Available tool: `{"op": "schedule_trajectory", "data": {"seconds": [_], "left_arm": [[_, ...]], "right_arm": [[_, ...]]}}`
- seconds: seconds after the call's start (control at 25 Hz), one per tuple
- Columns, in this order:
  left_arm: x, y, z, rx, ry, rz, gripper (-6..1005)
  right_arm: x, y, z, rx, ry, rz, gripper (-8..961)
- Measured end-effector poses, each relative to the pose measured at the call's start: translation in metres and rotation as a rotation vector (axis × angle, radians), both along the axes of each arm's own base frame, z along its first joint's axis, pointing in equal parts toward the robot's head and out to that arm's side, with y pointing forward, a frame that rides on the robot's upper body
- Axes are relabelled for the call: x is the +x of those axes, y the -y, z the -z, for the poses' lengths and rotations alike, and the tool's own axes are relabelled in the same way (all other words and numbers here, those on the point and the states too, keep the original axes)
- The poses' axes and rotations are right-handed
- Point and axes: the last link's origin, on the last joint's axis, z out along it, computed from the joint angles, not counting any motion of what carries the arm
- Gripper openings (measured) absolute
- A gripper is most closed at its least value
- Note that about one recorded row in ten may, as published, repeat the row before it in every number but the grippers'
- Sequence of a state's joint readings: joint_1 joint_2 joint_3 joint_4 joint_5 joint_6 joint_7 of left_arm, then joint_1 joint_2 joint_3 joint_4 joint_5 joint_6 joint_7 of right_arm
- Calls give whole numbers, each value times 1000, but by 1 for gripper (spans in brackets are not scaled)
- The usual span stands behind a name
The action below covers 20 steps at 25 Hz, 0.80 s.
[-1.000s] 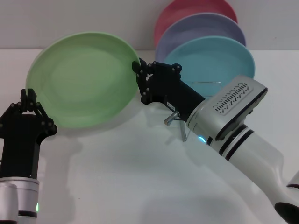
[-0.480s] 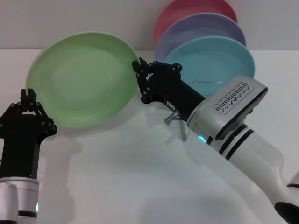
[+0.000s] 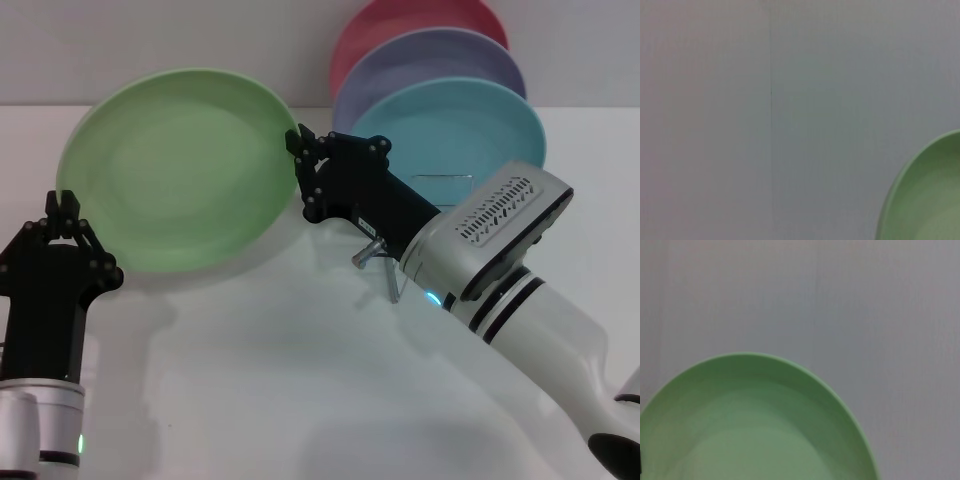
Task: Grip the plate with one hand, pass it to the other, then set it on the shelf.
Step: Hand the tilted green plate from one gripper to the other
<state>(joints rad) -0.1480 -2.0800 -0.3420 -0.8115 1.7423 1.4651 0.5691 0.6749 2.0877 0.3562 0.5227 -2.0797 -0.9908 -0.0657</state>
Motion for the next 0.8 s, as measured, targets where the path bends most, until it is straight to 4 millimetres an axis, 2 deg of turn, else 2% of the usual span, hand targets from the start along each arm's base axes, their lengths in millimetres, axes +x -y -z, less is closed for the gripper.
{"op": "schedule_trajectory", "data": {"seconds": [0.76,0.8], "left_arm": [[-5,2,1,-30,35,35,153],[-5,3,0,-35,62,64,216]], "right_arm": [[6,-4,-4,21,6,22,18],[6,-4,-4,21,6,22,17]]}}
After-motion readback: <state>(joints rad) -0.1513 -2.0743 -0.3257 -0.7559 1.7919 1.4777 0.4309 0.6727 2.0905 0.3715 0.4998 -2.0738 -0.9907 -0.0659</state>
